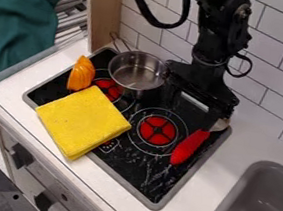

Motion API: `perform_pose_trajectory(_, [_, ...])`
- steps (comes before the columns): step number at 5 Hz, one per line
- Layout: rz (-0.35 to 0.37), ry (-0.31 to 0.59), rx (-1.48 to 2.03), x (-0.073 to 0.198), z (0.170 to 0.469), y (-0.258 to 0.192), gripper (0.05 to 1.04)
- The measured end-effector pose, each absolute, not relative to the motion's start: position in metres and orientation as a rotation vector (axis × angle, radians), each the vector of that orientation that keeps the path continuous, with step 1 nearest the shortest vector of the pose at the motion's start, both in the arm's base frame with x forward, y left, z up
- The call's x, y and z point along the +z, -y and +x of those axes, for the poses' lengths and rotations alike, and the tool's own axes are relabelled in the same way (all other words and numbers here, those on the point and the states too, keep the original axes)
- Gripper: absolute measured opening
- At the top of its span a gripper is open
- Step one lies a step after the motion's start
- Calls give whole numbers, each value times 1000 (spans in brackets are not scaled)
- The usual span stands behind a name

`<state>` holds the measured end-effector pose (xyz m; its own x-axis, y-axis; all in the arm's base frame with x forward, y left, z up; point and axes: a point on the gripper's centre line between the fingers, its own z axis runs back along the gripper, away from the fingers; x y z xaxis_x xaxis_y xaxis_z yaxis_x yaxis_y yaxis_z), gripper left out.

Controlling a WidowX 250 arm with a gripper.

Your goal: Put the silver pan on the yellow cloth on the lower middle of the stove

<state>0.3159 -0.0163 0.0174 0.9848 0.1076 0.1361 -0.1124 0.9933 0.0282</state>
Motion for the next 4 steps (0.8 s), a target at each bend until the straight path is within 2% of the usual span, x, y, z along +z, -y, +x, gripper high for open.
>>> perform_pose_trajectory(1, [36,97,112,6,311,17,1005])
perform_pose_trajectory(2, [13,104,119,5,319,3,1005])
perform_pose_trajectory(4, [-8,116,142,7,352,-41,1005])
